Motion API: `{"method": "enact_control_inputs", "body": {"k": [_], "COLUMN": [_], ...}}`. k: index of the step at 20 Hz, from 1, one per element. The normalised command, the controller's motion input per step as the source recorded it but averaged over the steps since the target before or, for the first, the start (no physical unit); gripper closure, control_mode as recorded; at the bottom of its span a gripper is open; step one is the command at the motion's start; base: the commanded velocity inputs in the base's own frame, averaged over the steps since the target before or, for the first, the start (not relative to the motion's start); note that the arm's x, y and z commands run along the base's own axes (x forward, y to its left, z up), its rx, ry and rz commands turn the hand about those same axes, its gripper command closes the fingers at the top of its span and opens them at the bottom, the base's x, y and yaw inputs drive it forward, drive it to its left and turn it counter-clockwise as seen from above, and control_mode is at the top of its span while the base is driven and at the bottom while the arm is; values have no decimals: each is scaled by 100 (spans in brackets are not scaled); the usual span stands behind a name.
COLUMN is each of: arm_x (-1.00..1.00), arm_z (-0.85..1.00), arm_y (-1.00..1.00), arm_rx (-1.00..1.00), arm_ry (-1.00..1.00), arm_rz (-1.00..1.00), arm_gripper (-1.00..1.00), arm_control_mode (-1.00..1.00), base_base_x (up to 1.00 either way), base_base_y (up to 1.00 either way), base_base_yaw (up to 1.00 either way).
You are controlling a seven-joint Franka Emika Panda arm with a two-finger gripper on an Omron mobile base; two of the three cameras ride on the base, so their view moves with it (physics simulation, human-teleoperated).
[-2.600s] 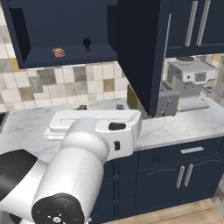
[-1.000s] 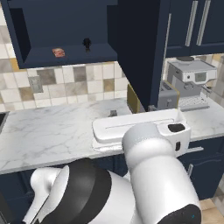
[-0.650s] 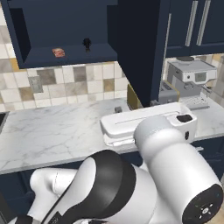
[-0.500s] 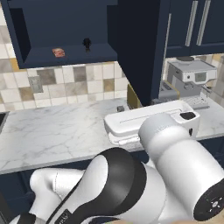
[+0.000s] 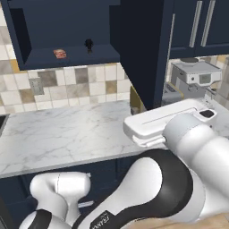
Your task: Pick up the dish brush and bar soap from the sink, and place them back in the cabinet, and close the cabinet door.
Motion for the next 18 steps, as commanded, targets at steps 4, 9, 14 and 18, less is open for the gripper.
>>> {"method": "enact_control_inputs", "body": {"k": [4,9,14,18], "arm_x": [19,15,22,30], "arm_z": [-3,-2,-3,-9], "arm_y": [-18,-24,-10,0], "arm_rx": [1,2,1,0], "arm_ry": [0,0,0,0], "arm_rz": [13,14,12,9], "arm_gripper": [-100,-100,-100,-100], "arm_control_mode": [-100,-100,-100,-100], "base_base_x": [0,0,0,0], "base_base_y": [0,0,0,0], "base_base_yaw": [0,0,0,0]}}
